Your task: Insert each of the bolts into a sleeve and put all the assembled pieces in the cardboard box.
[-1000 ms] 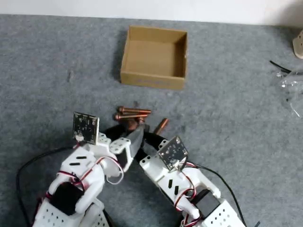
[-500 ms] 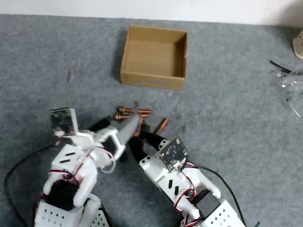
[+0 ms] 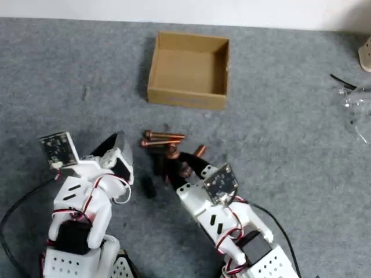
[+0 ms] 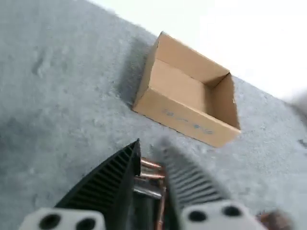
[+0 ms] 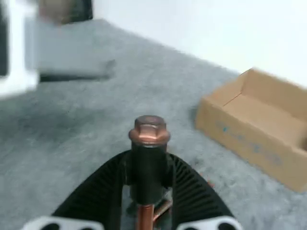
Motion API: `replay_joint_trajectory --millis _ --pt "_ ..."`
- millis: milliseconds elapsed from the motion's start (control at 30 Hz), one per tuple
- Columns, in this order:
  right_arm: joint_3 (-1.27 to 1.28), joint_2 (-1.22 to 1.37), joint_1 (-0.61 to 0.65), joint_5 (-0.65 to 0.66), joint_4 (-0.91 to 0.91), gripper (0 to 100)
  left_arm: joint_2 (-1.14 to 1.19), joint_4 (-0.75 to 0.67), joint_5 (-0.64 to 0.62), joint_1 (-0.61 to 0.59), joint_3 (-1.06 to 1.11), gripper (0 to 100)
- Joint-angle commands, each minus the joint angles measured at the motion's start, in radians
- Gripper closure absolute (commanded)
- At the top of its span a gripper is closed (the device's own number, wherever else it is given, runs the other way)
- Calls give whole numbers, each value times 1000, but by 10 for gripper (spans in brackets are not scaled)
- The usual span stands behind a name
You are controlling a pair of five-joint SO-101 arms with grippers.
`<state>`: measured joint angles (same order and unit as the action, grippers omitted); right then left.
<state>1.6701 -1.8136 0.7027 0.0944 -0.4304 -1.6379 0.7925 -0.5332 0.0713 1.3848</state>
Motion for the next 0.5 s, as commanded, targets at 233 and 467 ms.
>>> replay_joint_trajectory --millis 233,467 --pt "99 -22 -36 5 68 995 7 -158 230 -36 105 994" --pt "99 -22 -124 5 67 995 1 -163 229 -65 137 994"
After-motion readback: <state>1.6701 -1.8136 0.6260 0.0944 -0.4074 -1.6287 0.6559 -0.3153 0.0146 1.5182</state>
